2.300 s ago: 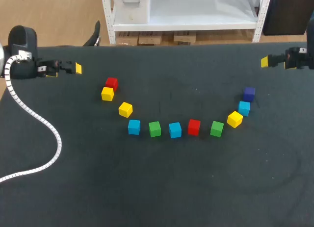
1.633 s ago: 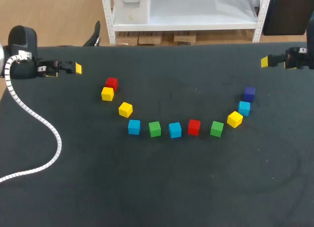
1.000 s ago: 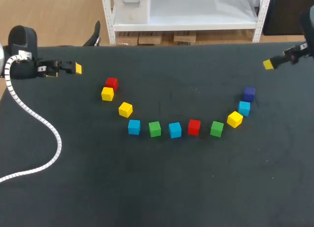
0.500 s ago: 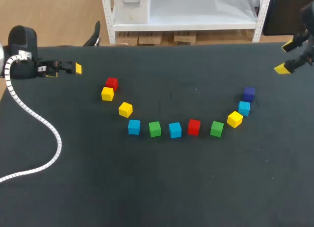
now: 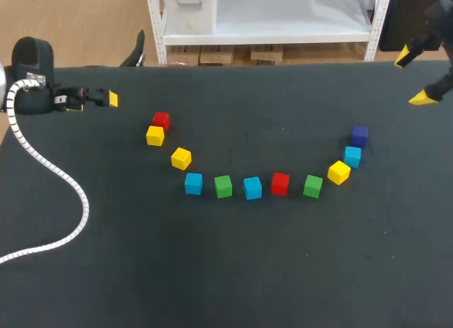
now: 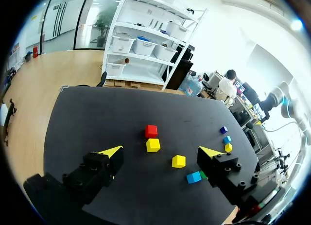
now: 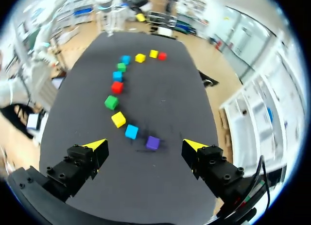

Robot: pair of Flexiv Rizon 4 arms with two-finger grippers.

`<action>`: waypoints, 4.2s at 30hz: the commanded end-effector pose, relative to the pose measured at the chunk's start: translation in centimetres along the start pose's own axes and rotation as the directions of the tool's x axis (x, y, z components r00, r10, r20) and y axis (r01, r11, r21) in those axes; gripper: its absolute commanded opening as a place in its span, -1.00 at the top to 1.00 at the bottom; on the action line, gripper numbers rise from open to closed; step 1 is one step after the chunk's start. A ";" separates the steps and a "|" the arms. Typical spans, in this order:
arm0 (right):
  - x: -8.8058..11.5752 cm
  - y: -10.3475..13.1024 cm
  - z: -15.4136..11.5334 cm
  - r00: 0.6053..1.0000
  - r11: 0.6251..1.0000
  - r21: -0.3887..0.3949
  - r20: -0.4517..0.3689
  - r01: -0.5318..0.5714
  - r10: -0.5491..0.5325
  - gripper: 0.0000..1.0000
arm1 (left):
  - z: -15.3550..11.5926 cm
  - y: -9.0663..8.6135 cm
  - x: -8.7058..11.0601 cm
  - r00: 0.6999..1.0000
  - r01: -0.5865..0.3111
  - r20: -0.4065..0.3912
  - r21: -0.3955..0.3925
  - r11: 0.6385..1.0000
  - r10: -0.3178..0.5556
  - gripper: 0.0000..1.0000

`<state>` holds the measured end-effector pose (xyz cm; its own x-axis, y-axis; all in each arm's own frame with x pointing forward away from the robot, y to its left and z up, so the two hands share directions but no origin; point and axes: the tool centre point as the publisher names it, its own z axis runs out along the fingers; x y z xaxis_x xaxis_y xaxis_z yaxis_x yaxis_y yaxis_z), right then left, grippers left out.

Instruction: Place the blue cubes, place green cubes on the blue cubes, place the yellow cubes on the green cubes, then place the red cubes on the yellow cubes, and place purple cube on the red cubes.

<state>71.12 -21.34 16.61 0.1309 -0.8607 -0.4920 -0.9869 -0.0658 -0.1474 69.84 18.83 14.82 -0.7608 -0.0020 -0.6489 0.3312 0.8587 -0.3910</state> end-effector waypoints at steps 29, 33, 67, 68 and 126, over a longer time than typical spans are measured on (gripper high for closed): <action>6.6 -1.0 1.7 0.931 0.900 -0.243 0.128 0.363 -0.342 -1.00 | 0.0 -0.2 -0.1 1.000 0.002 -0.006 -0.010 1.000 -0.002 -1.00; 6.9 -0.9 1.3 0.931 0.905 -0.227 0.147 0.361 -0.334 -1.00 | 0.0 -0.2 -0.1 1.000 0.002 -0.006 -0.010 1.000 -0.002 -1.00; 12.4 -1.7 0.2 0.953 0.976 -0.144 0.280 0.161 -0.116 -1.00 | 0.0 -0.2 -0.1 1.000 0.002 -0.006 -0.010 1.000 -0.002 -1.00; 12.4 -1.8 0.2 0.956 0.976 -0.144 0.270 0.161 -0.118 -1.00 | 0.0 -0.2 -0.1 1.000 0.002 -0.006 -0.010 1.000 -0.002 -1.00; 12.2 -1.9 0.2 0.964 0.975 -0.161 0.243 0.153 -0.111 -1.00 | -2.0 -7.1 4.1 0.447 -0.830 -0.175 0.286 0.479 0.877 -1.00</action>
<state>74.60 -31.62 10.67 0.2580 -0.6997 -0.6663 -0.9575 -0.2772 -0.0797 63.81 15.73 16.49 -0.1203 0.8099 -0.5742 0.9634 0.2348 0.1293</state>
